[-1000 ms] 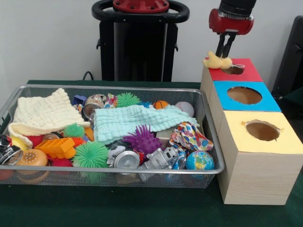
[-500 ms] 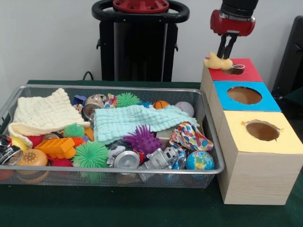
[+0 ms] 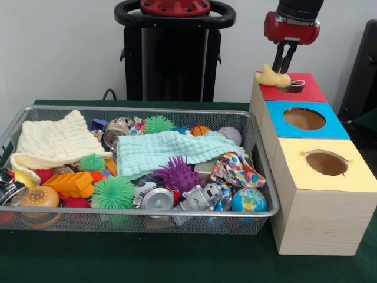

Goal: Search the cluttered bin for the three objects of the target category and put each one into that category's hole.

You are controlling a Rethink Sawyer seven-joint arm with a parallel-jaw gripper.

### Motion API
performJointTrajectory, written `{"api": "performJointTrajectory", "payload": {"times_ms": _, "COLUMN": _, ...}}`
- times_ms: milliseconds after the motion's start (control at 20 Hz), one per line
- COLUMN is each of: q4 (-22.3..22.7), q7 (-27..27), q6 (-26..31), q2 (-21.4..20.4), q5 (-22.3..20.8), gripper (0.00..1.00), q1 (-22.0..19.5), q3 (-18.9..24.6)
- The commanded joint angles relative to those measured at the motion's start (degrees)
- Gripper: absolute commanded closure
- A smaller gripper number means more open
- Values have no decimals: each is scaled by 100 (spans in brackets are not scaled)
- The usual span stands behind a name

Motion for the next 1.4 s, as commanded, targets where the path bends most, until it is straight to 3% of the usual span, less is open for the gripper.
{"api": "performJointTrajectory", "payload": {"times_ms": 50, "q4": -196, "q7": 1517, "q6": -34, "q2": 368, "q5": 331, "gripper": 100, "q1": 69, "q3": 134}}
{"api": "performJointTrajectory", "payload": {"times_ms": 1400, "q4": -307, "q7": 1474, "q6": 164, "q2": 376, "q5": 524, "gripper": 100, "q1": 257, "q3": 28}}
